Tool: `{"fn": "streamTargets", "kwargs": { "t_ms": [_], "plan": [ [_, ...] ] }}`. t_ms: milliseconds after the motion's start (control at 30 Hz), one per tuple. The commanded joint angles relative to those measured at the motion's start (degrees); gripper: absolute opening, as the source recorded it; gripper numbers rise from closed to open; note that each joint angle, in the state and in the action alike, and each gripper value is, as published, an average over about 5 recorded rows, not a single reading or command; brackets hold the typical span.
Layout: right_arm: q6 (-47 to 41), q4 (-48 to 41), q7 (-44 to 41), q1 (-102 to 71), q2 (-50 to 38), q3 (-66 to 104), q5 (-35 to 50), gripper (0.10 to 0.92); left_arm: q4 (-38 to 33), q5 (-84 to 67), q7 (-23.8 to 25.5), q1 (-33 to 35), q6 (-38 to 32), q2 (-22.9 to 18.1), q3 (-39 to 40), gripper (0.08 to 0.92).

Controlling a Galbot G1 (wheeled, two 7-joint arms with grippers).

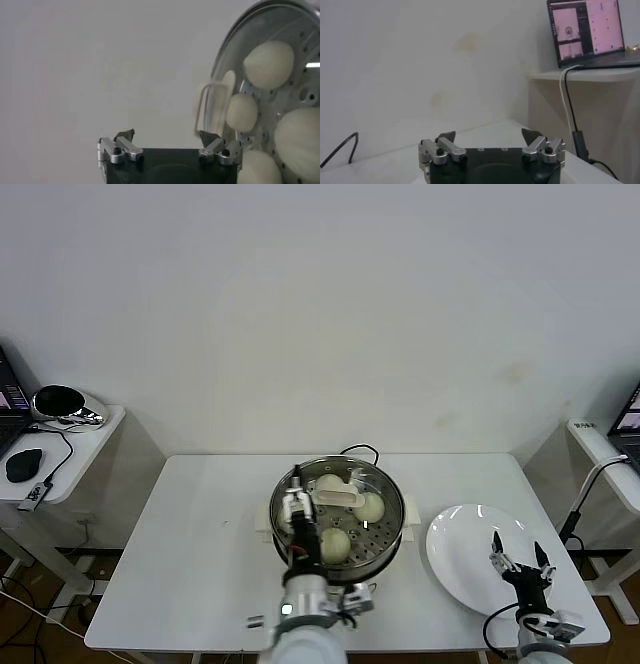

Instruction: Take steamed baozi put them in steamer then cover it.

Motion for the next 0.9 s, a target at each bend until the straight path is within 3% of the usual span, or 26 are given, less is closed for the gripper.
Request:
{"fn": "streamTargets", "kwargs": {
  "t_ms": [33, 233, 433, 667, 900],
  "plan": [
    [-2.4, 5.1, 0.1, -5.4, -7.2, -4.2, -1.0, 0.823, -17.3, -54.1, -12.3, 8.4, -15.1, 5.5, -29.3, 0.823],
    [-2.8, 6.4, 0.3, -5.5, -7.6, -5.1, -3.2, 0.823, -12.7, -80.7, -15.3, 13.7, -28.6, 5.5, -44.2, 0.823],
    [-3.2, 7.3, 0.3, -4.6, -5.8, -6.5, -5.5, 0.823, -3.5, -91.4, -16.2, 19.6, -40.7, 5.0, -47.2, 0.823],
    [-3.5, 7.2, 1.1, -5.6, -8.0, -8.3, -6.7, 0.823, 3.3, -95.5, -15.6, 27.3, -43.6, 4.7, -44.5, 0.823],
    [-5.6, 8.8, 1.3, -7.9, -8.5, -7.9, -7.1, 0.823, 4.1, -95.5, -14.1, 28.5, -43.5, 4.3, -43.6, 0.823]
  ]
}}
